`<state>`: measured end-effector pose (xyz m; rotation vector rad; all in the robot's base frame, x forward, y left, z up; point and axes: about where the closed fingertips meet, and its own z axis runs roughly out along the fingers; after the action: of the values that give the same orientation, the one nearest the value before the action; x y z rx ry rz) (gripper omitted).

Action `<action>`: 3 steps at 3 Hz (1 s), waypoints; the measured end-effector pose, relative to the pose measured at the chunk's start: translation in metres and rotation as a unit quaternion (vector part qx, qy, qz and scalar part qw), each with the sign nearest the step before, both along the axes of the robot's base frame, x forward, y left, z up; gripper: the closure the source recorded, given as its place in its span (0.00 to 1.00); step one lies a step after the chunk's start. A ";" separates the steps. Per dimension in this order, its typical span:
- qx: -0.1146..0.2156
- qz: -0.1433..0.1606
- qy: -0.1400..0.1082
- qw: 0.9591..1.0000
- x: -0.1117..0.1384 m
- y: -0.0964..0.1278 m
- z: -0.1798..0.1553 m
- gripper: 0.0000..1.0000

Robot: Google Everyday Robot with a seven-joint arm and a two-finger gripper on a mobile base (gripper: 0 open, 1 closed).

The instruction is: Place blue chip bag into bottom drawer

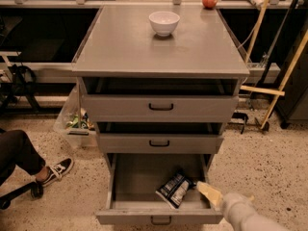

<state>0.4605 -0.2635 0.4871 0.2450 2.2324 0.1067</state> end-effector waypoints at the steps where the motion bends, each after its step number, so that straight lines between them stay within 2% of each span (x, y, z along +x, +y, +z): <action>1: -0.010 -0.115 -0.034 0.993 -0.066 -0.023 0.068 0.00; 2: -0.033 -0.186 -0.058 0.980 -0.141 -0.026 0.113 0.00; 3: -0.047 -0.174 -0.075 0.981 -0.187 0.010 0.144 0.00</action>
Offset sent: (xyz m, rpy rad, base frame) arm -0.2835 0.0167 0.3013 -0.3717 -0.3085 -0.4046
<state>0.2732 -0.2540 0.6315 0.5527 2.0073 -0.1644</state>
